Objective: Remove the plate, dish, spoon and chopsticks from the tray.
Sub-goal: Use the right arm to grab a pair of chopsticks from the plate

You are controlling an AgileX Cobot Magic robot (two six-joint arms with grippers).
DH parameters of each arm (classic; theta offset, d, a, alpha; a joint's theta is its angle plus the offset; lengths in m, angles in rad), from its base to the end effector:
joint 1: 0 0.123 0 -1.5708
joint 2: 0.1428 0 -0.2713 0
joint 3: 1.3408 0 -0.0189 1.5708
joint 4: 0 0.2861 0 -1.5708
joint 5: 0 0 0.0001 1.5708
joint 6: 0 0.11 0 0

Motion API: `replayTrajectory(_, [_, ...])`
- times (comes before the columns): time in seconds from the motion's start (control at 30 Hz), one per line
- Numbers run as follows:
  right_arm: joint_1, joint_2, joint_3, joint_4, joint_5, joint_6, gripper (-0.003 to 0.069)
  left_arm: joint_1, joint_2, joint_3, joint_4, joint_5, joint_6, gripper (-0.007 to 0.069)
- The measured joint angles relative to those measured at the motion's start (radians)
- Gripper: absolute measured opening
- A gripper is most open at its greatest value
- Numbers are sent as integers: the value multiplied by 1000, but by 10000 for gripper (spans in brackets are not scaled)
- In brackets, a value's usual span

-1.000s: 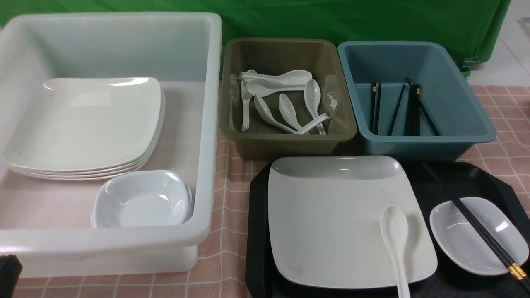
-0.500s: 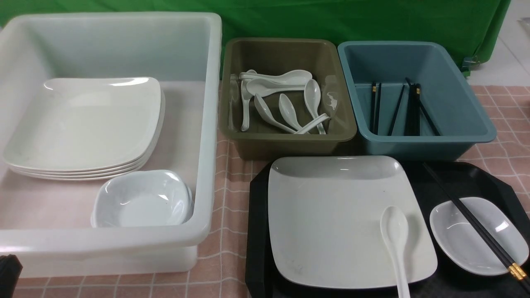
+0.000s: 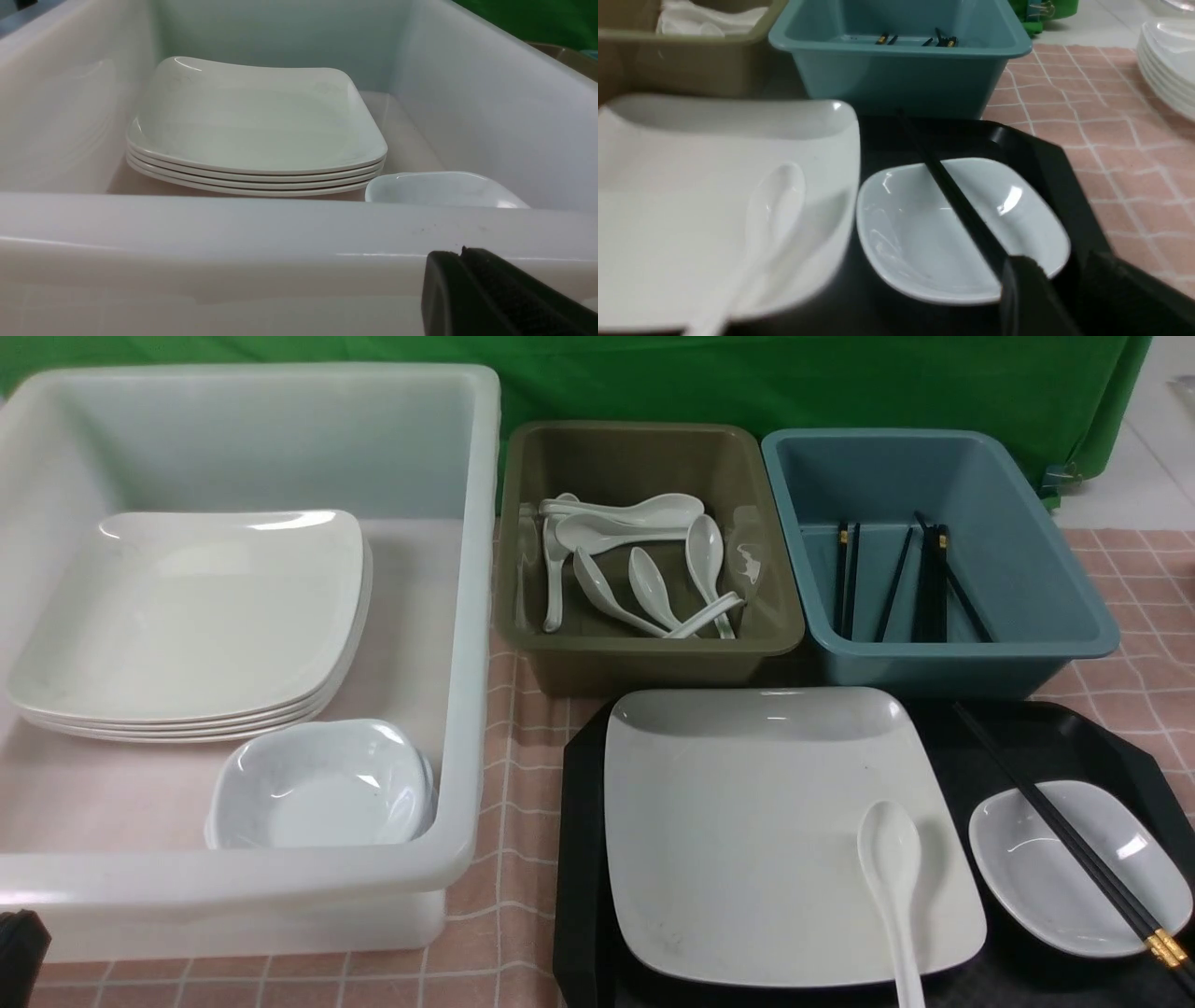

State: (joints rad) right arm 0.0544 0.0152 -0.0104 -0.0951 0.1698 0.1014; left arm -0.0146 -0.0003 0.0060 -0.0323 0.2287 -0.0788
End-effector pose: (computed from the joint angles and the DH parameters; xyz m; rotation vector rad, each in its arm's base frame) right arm 0.1251 0.0050 0.1985 -0.0265 1.6573 0.0339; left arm 0.1238 -0.0026 0.1874 -0.0768 1.7172 -0.0988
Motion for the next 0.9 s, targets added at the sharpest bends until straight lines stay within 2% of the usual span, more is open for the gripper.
replayTrajectory(0.07, [0, 0, 0, 118, -1, 161, 241, 0, 0, 0, 0, 0, 0, 5])
replayTrajectory(0.1, [0, 0, 0, 132, -1, 180, 241, 0, 0, 0, 0, 0, 0, 5])
replayTrajectory(0.13, [0, 0, 0, 199, -1, 254, 241, 0, 0, 0, 0, 0, 0, 5])
replayTrajectory(0.17, [0, 0, 0, 270, -1, 377, 241, 0, 0, 0, 0, 0, 0, 5])
replayTrajectory(0.27, [0, 0, 2, 335, -8, 572, 241, 0, 0, 0, 0, 0, 0, 5])
replayTrajectory(0.43, [0, 0, 7, 355, -83, 648, 241, 0, 0, 0, 0, 0, 0, 5])
replayTrajectory(0.53, [0, 0, 7, 357, -210, 655, 230, 0, 0, 0, 0, 0, 0, 5])
replayTrajectory(0.6, [0, 0, -6, 354, -308, 631, 183, 0, 0, 0, 0, 0, 0, 5])
replayTrajectory(0.7, [0, 14, -116, 354, -303, 458, 66, 0, 0, 0, 0, 0, 0, 5])
replayTrajectory(0.73, [0, 22, -137, 354, -294, 423, 59, 0, 0, 0, 0, 0, 0, 5])
replayTrajectory(0.77, [0, 72, -232, 354, -229, 278, 32, 0, 0, 0, 0, 0, 0, 5])
replayTrajectory(0.8, [0, 116, -295, 354, -170, 187, 30, 0, 0, 0, 0, 0, 0, 5])
replayTrajectory(0.9, [0, 288, -470, 334, 60, -5, 30, 0, 0, 0, 0, 0, 0, 5])
